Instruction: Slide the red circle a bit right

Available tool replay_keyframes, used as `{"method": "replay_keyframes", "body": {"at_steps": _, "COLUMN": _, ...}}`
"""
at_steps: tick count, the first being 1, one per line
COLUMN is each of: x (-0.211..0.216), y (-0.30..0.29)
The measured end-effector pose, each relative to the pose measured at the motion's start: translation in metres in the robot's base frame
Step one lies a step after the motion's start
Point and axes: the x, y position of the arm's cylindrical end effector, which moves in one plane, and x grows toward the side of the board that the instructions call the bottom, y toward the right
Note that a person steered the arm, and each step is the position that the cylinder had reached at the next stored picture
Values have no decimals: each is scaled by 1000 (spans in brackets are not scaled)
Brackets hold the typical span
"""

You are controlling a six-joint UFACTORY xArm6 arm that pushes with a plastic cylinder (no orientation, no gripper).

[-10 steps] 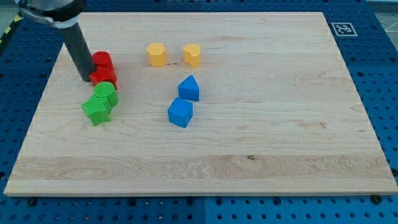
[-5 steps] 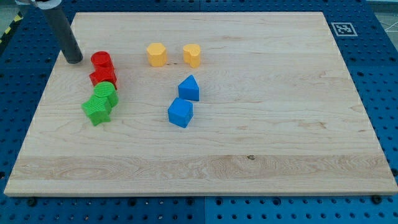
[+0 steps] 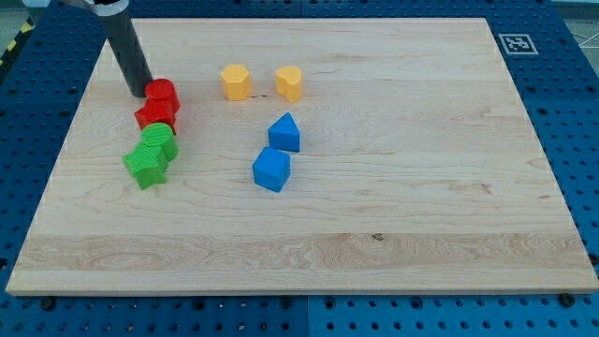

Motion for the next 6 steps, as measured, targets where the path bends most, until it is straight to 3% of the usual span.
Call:
{"method": "replay_keyframes", "body": {"at_steps": 3, "x": 9, "y": 8}}
{"method": "replay_keyframes", "body": {"at_steps": 6, "x": -22, "y": -12}}
